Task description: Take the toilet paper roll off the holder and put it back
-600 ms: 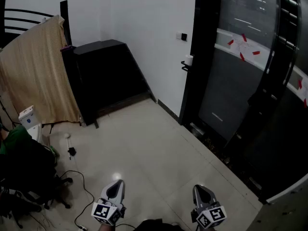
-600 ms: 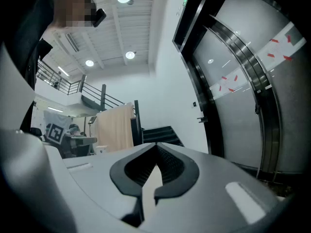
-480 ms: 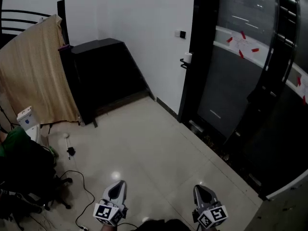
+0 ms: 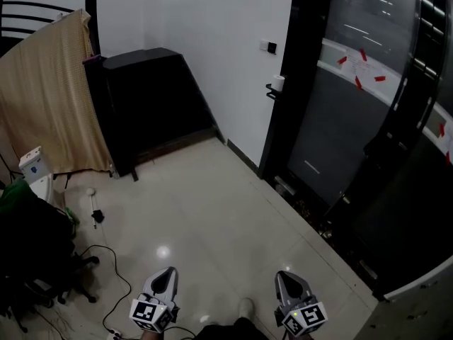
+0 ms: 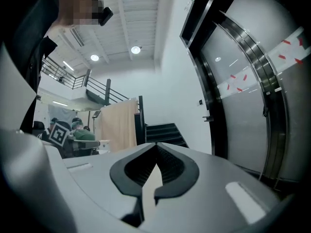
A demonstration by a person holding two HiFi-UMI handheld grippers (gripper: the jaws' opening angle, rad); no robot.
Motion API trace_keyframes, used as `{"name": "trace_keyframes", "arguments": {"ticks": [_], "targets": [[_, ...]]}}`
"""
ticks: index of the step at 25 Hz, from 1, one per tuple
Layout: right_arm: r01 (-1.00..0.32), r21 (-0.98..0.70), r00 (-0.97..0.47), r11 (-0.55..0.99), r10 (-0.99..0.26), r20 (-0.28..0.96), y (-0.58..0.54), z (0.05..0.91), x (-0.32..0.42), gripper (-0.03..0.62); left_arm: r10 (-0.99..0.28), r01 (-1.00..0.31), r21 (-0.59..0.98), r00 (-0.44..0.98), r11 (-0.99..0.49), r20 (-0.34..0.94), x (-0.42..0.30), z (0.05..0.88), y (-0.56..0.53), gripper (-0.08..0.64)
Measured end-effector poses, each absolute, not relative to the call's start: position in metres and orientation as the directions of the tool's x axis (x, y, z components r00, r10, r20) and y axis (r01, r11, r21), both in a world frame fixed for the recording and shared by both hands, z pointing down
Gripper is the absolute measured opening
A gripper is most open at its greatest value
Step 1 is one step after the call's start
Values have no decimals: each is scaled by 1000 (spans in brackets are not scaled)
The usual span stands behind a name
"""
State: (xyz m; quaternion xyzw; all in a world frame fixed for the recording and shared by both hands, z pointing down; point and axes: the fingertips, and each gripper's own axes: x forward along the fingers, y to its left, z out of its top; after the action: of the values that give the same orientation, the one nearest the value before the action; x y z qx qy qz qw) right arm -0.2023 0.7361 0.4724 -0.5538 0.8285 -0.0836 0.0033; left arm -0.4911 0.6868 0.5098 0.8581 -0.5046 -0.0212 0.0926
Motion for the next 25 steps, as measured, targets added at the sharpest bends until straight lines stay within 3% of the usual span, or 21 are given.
{"name": "trace_keyframes", "arguments": {"ticks": [8, 25], "targets": [[-880, -209, -445, 427, -894, 47, 676, 476, -177, 14, -877, -876, 119, 476, -467, 63, -457, 496, 641, 8], [-922, -253, -308, 292, -951, 26, 580, 481, 18, 14, -847, -848, 98, 528, -521, 59, -278, 480, 525, 8]]}}
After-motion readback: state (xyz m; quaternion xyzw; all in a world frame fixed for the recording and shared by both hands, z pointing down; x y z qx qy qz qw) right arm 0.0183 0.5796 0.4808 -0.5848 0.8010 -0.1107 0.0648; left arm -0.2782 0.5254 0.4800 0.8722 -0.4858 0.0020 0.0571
